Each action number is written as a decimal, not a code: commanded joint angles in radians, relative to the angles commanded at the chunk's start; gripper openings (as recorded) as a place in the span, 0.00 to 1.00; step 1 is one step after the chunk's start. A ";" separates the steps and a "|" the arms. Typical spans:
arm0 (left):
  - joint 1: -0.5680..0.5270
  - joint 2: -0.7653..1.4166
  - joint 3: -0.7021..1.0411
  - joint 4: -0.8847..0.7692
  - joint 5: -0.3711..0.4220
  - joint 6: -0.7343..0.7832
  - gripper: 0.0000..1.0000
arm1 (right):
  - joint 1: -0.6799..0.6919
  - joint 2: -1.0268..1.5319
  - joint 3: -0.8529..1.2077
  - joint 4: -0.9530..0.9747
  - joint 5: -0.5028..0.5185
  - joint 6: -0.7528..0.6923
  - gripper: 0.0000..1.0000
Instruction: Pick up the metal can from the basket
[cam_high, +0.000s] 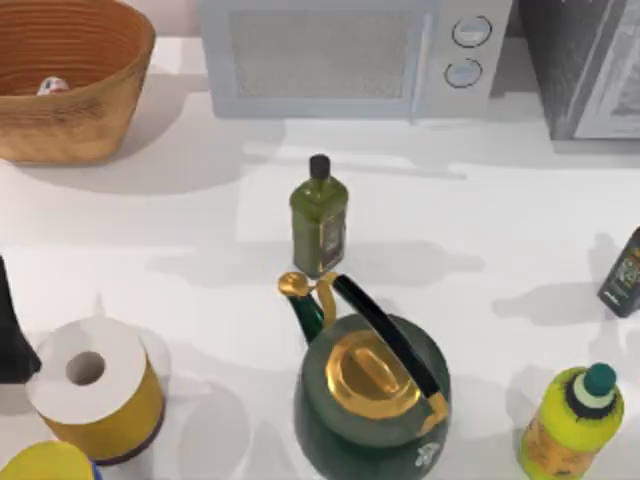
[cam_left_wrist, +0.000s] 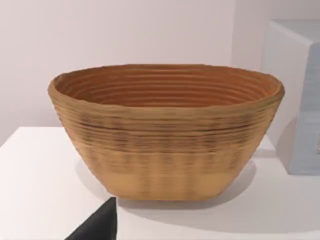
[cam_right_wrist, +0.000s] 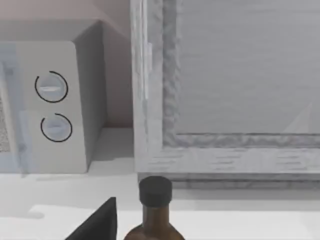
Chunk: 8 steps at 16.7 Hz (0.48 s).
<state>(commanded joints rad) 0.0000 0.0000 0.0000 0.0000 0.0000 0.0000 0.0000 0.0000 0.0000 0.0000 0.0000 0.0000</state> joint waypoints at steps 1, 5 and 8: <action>0.000 0.000 0.000 0.000 0.000 0.000 1.00 | 0.000 0.000 0.000 0.000 0.000 0.000 1.00; 0.001 0.058 0.057 -0.025 0.003 -0.001 1.00 | 0.000 0.000 0.000 0.000 0.000 0.000 1.00; 0.002 0.204 0.198 -0.088 0.009 -0.004 1.00 | 0.000 0.000 0.000 0.000 0.000 0.000 1.00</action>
<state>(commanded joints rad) 0.0023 0.2037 0.1981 -0.0880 0.0094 -0.0037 0.0000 0.0000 0.0000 0.0000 0.0000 0.0000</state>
